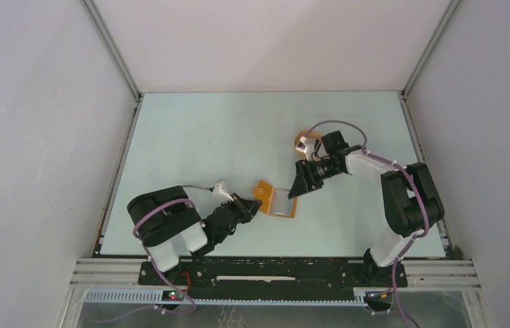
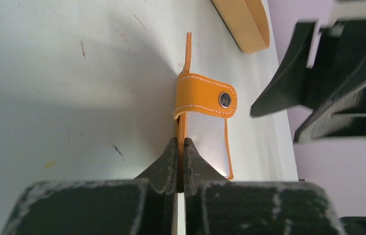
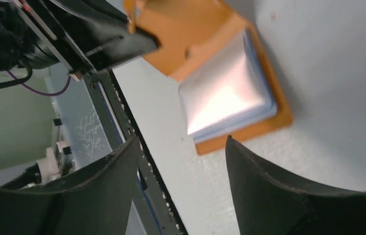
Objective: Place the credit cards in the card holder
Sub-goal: Place the card holder at the center of the board, then turn over the card slot in the card holder.
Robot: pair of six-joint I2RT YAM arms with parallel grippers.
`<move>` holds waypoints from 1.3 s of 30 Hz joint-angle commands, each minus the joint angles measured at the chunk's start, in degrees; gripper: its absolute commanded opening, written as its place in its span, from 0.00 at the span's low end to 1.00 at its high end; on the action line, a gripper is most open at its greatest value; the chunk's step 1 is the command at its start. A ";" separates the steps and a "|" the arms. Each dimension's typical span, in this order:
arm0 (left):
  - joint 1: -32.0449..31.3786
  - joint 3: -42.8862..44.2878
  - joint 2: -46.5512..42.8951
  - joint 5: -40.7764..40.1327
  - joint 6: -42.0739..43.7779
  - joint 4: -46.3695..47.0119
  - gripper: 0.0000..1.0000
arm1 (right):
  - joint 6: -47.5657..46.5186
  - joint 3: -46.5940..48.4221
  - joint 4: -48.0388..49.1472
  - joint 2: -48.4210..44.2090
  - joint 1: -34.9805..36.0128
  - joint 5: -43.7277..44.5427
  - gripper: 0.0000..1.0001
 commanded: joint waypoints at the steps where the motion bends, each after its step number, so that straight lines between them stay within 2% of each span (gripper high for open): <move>1: -1.34 1.00 0.24 -7.17 -3.74 -0.50 0.02 | 23.08 -8.58 15.72 -8.11 -1.31 3.86 0.77; 5: -2.06 3.09 0.15 -8.36 -3.75 -3.80 0.02 | 30.77 -11.51 20.07 -8.27 -2.11 4.64 0.71; 14: -3.19 5.39 1.39 -8.37 -3.59 -5.54 0.02 | 34.83 -11.45 22.70 -2.12 -2.57 -0.07 0.58; 31: -3.87 6.02 1.61 -9.20 -3.38 -6.76 0.03 | 34.86 -11.04 19.56 -0.03 -2.66 6.42 0.60; 39: -3.95 6.43 1.68 -9.03 -3.37 -7.15 0.03 | 36.41 -11.03 19.62 1.80 -2.46 5.34 0.61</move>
